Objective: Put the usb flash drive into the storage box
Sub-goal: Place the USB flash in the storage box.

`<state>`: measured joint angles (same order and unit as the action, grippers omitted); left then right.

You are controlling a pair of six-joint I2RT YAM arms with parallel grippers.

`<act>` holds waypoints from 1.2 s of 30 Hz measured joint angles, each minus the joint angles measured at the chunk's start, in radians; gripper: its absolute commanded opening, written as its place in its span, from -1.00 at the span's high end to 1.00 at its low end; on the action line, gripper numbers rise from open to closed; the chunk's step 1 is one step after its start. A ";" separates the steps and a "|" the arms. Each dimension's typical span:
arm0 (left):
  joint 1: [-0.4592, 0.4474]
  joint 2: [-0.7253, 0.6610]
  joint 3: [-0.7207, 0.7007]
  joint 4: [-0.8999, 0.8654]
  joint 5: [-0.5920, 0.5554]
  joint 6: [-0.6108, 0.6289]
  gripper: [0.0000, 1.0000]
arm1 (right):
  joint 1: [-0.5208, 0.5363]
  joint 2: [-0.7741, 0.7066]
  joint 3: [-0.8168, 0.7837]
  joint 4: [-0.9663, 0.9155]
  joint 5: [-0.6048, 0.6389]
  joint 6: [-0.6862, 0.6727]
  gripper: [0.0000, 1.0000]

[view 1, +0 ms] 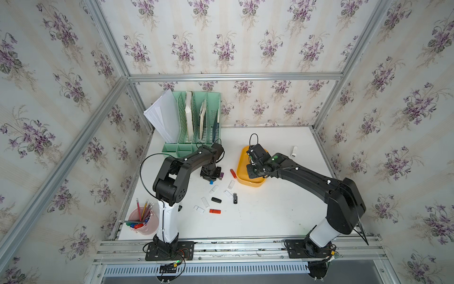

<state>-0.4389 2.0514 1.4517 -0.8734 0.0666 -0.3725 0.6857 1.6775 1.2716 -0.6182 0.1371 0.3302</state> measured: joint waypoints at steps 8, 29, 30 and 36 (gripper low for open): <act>0.000 0.005 0.006 -0.007 0.000 0.000 0.54 | -0.103 0.162 0.087 0.043 -0.007 -0.068 0.76; 0.000 0.007 0.016 -0.022 0.008 0.006 0.54 | -0.190 0.412 0.260 0.105 0.039 -0.098 0.78; 0.000 0.007 0.018 -0.024 0.009 0.006 0.54 | -0.192 0.417 0.262 0.106 0.041 -0.098 0.77; 0.000 0.007 0.031 -0.031 0.012 0.006 0.55 | -0.193 0.441 0.275 0.106 0.045 -0.104 0.73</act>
<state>-0.4389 2.0583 1.4830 -0.9043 0.0788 -0.3664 0.4923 2.1181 1.5463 -0.5121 0.1818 0.2264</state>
